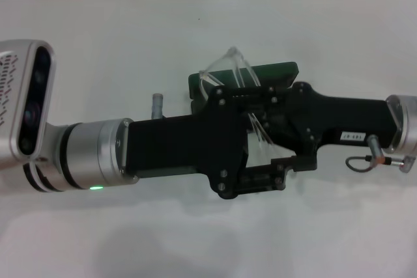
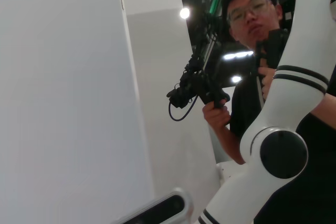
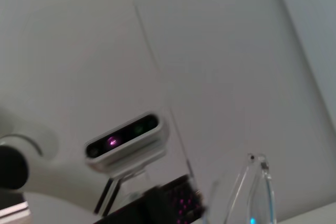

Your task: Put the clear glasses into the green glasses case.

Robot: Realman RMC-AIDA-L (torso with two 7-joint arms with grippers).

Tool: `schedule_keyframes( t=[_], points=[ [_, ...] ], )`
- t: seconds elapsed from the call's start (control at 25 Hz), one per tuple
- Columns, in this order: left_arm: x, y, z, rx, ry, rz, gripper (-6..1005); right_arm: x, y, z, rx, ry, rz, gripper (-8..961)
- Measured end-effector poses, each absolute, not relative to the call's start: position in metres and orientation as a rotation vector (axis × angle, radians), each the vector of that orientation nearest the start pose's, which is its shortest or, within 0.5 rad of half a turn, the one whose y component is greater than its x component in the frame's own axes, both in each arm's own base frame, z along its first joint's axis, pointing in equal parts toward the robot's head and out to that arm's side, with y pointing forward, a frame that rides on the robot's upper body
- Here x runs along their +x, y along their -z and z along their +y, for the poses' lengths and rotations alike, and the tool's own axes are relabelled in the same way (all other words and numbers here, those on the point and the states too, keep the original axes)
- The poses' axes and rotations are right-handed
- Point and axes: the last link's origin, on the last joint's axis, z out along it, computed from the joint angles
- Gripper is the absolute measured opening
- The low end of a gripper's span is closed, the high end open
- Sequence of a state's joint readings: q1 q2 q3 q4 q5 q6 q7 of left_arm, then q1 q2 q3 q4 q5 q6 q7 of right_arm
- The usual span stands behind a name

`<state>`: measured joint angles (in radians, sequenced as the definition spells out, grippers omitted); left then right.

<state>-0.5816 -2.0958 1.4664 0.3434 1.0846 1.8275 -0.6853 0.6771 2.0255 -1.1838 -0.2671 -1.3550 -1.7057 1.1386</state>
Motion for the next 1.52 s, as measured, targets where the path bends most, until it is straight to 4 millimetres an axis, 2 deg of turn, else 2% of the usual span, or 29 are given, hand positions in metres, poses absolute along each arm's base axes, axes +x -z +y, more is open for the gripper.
schedule_keyframes(
  t=[0.68, 1.32, 1.52],
  points=[
    [-0.170, 0.055, 0.271, -2.689, 1.514, 0.245, 580, 0.189, 0.033, 0.307, -2.942, -1.308, 0.381, 121],
    [-0.169, 0.056, 0.273, -2.688, 1.500, 0.244, 579, 0.187, 0.031, 0.310, -2.977, -1.253, 0.374, 119],
    [-0.170, 0.054, 0.272, -2.674, 1.512, 0.239, 578, 0.193, 0.027, 0.316, -2.924, -1.216, 0.394, 119]
  ],
)
